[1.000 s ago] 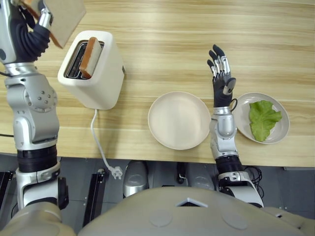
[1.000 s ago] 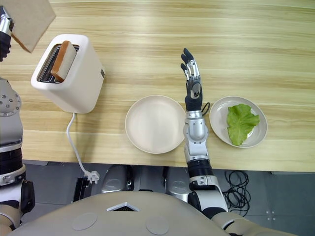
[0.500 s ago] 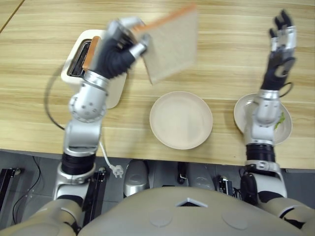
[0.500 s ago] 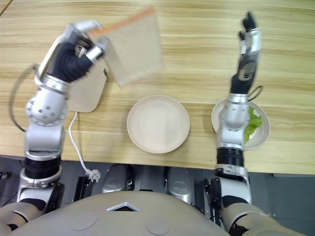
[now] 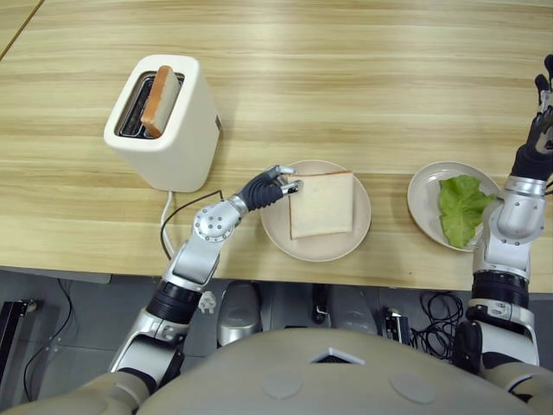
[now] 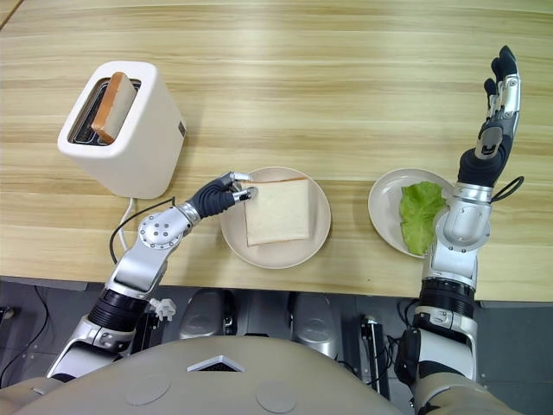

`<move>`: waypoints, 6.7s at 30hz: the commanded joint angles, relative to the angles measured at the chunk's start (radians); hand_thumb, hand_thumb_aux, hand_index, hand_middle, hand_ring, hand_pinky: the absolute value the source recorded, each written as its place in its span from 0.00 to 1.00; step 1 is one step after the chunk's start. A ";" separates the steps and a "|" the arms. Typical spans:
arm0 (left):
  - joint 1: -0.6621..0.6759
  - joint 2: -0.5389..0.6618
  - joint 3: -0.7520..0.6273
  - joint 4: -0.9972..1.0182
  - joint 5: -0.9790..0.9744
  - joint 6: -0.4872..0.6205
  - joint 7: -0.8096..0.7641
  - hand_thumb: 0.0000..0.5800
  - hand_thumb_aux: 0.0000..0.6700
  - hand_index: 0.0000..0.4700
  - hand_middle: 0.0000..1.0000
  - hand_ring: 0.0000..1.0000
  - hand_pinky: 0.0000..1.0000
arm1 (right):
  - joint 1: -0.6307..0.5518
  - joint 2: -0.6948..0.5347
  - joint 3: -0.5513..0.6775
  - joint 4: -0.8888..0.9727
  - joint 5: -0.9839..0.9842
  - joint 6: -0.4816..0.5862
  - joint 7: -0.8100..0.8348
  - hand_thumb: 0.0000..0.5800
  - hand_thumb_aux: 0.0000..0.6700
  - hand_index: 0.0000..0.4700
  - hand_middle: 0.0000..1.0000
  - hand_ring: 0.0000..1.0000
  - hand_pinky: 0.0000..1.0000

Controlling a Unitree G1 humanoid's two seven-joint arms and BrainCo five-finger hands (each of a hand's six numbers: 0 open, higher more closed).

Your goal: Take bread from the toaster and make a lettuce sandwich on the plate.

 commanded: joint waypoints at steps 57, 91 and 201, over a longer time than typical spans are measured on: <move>0.013 0.066 0.084 -0.082 0.281 -0.084 0.159 0.00 0.00 0.00 0.00 0.00 0.00 | -0.079 -0.541 0.665 0.954 -0.911 0.028 -0.920 0.05 0.03 0.03 0.00 0.00 0.00; -0.012 0.032 0.044 0.008 0.290 -0.109 0.178 0.00 0.00 0.00 0.00 0.00 0.00 | -0.156 -0.506 0.760 0.982 -0.764 0.038 -0.742 1.00 1.00 0.98 0.00 0.00 0.00; -0.126 0.158 0.328 -0.138 0.420 -0.116 0.406 0.00 0.00 0.00 0.00 0.00 0.00 | -0.348 -0.189 0.554 0.401 -0.516 -0.118 -0.142 0.00 0.00 0.00 0.00 0.00 0.00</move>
